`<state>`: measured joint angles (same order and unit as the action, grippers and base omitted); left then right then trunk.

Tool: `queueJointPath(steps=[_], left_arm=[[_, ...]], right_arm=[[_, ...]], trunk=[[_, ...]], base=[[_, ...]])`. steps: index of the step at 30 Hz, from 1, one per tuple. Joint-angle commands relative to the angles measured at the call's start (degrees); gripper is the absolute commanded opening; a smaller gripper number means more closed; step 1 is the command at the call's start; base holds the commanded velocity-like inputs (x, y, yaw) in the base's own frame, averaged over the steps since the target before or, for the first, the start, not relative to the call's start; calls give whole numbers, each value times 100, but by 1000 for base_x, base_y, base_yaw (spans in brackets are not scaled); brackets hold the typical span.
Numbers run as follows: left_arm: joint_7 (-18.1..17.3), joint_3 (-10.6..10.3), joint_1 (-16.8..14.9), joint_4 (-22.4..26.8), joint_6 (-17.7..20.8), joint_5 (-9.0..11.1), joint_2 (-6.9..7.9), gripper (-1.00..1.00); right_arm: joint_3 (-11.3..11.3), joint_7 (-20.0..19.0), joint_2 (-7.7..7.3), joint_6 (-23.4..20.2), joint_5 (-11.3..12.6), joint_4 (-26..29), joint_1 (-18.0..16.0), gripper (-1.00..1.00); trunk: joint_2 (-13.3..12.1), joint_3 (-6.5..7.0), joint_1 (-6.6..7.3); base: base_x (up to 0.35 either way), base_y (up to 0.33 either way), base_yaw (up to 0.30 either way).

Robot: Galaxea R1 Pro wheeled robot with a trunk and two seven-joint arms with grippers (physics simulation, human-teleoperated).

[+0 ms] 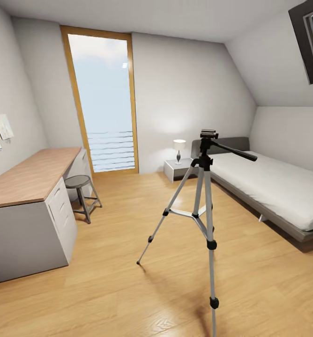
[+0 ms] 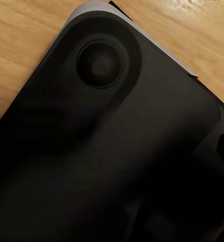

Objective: Attach the digital camera to the camera tripod in the bedroom.

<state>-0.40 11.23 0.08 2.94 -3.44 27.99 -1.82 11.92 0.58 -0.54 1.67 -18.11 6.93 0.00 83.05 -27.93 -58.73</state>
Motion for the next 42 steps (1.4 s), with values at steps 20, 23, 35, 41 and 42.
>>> queueJointPath(steps=[20, 23, 35, 41, 42], left_arm=[[-4, 49, 1, 5, -7, -21, -7, 100], [-4, 48, 1, 5, -7, -21, -5, 100], [-4, 46, 1, 5, -7, -21, -3, 100], [-4, 46, 1, 5, -7, -21, -3, 100], [-4, 46, 1, 5, -7, -21, -3, 100]], right_arm=[[48, -13, -8, 17, -60, 1, 0, 100], [48, -18, -7, 17, -61, 1, 0, 100], [47, 12, 9, 43, -75, 1, 0, 100], [43, 36, 30, 12, -57, 1, 0, 100], [42, 37, 31, 9, -56, 1, 0, 100]], trunk=[[2, -4, 0], [2, -4, 0], [2, -4, 0], [2, -4, 0], [2, -4, 0]], base=[[0, 219, 0], [0, 41, 0], [0, 8, -1], [0, 1, -127], [0, 0, -205]])
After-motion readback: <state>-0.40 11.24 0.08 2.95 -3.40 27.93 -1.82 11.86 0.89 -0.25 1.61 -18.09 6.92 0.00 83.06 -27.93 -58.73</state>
